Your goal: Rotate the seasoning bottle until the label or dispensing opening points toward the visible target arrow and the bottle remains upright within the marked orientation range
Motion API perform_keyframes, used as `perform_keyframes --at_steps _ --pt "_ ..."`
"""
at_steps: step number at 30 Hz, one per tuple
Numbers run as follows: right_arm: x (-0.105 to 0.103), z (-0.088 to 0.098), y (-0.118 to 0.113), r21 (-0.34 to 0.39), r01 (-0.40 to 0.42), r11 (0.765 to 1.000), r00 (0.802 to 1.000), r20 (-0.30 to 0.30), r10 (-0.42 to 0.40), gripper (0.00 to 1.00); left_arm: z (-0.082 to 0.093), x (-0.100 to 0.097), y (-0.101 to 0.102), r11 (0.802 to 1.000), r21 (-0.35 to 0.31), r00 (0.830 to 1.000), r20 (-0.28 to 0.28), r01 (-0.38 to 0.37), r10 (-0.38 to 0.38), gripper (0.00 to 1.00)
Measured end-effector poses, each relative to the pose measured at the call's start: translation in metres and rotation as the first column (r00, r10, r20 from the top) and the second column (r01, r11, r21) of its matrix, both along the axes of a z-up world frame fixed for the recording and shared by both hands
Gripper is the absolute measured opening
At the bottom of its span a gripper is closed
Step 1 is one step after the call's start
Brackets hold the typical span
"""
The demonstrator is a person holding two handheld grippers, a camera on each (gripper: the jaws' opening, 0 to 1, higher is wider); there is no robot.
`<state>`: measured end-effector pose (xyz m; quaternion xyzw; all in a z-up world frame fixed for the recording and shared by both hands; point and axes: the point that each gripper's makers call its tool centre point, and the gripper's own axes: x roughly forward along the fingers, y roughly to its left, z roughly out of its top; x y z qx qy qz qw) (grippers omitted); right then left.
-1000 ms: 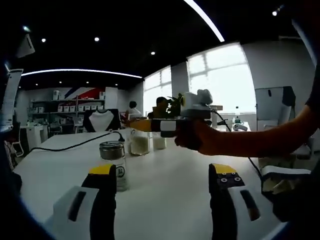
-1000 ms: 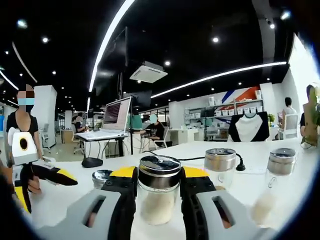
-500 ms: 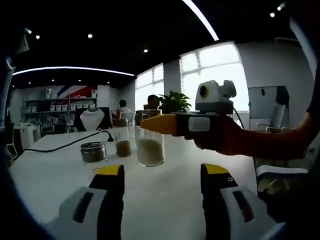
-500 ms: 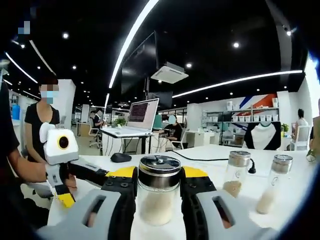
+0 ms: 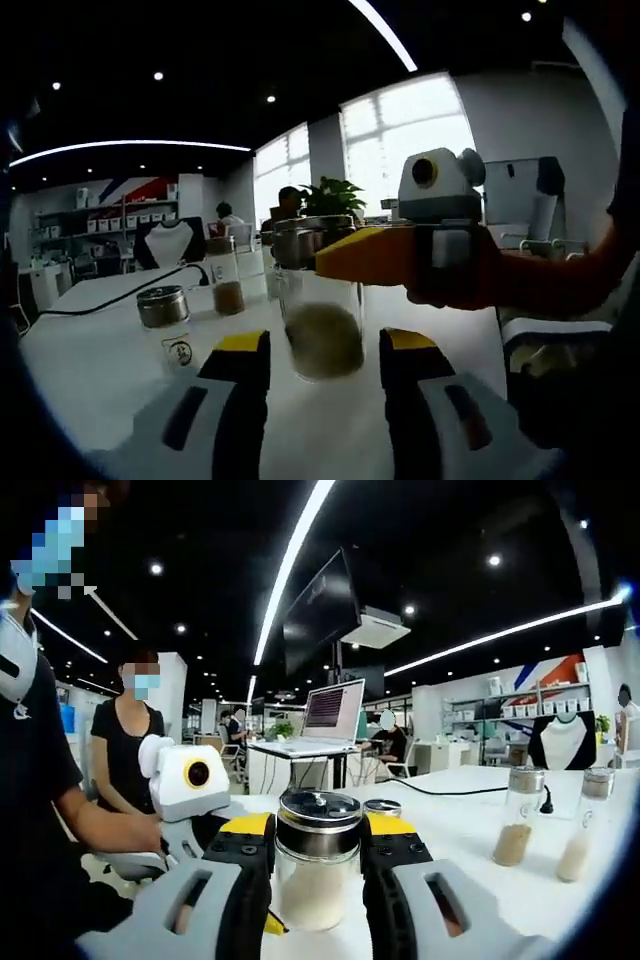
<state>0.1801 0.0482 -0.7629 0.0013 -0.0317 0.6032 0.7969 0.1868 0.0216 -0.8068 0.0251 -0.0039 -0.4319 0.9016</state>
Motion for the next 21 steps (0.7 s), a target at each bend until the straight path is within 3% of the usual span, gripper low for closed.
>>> perform_keyframes --at_steps 3,8,11,12,15,19,21 --pt "-0.009 -0.002 0.001 -0.003 -0.028 1.000 1.000 0.013 0.028 0.31 0.002 -0.006 -0.006 0.998 -0.029 0.998 -0.013 0.063 -0.063 0.36" --pt "-0.010 -0.005 0.000 0.009 -0.009 1.000 1.000 -0.001 0.009 0.32 -0.003 -0.008 -0.007 0.999 0.010 0.999 -0.002 0.050 -0.050 0.35" --pt "-0.010 -0.006 0.001 0.004 0.035 0.999 0.998 0.045 -0.035 0.33 -0.005 -0.005 -0.005 0.998 0.057 0.999 0.025 -0.032 0.031 0.35" --pt "-0.008 -0.006 0.001 -0.001 0.072 0.997 0.995 0.066 -0.071 0.33 -0.004 -0.002 -0.003 0.992 0.088 0.995 0.057 -0.086 0.081 0.35" --pt "-0.005 -0.003 0.004 0.013 0.154 0.988 0.986 0.059 -0.155 0.33 0.000 0.003 0.001 0.967 0.153 0.975 0.121 -0.206 0.188 0.35" --pt "-0.003 0.005 0.005 0.035 0.259 0.965 0.964 0.057 -0.261 0.33 0.012 0.004 0.004 0.949 0.107 0.948 0.150 -0.297 0.280 0.35" --pt "-0.003 0.005 0.005 0.031 0.304 0.952 0.951 0.049 -0.306 0.33 0.012 0.004 0.004 0.946 0.109 0.945 0.150 -0.307 0.289 0.35"
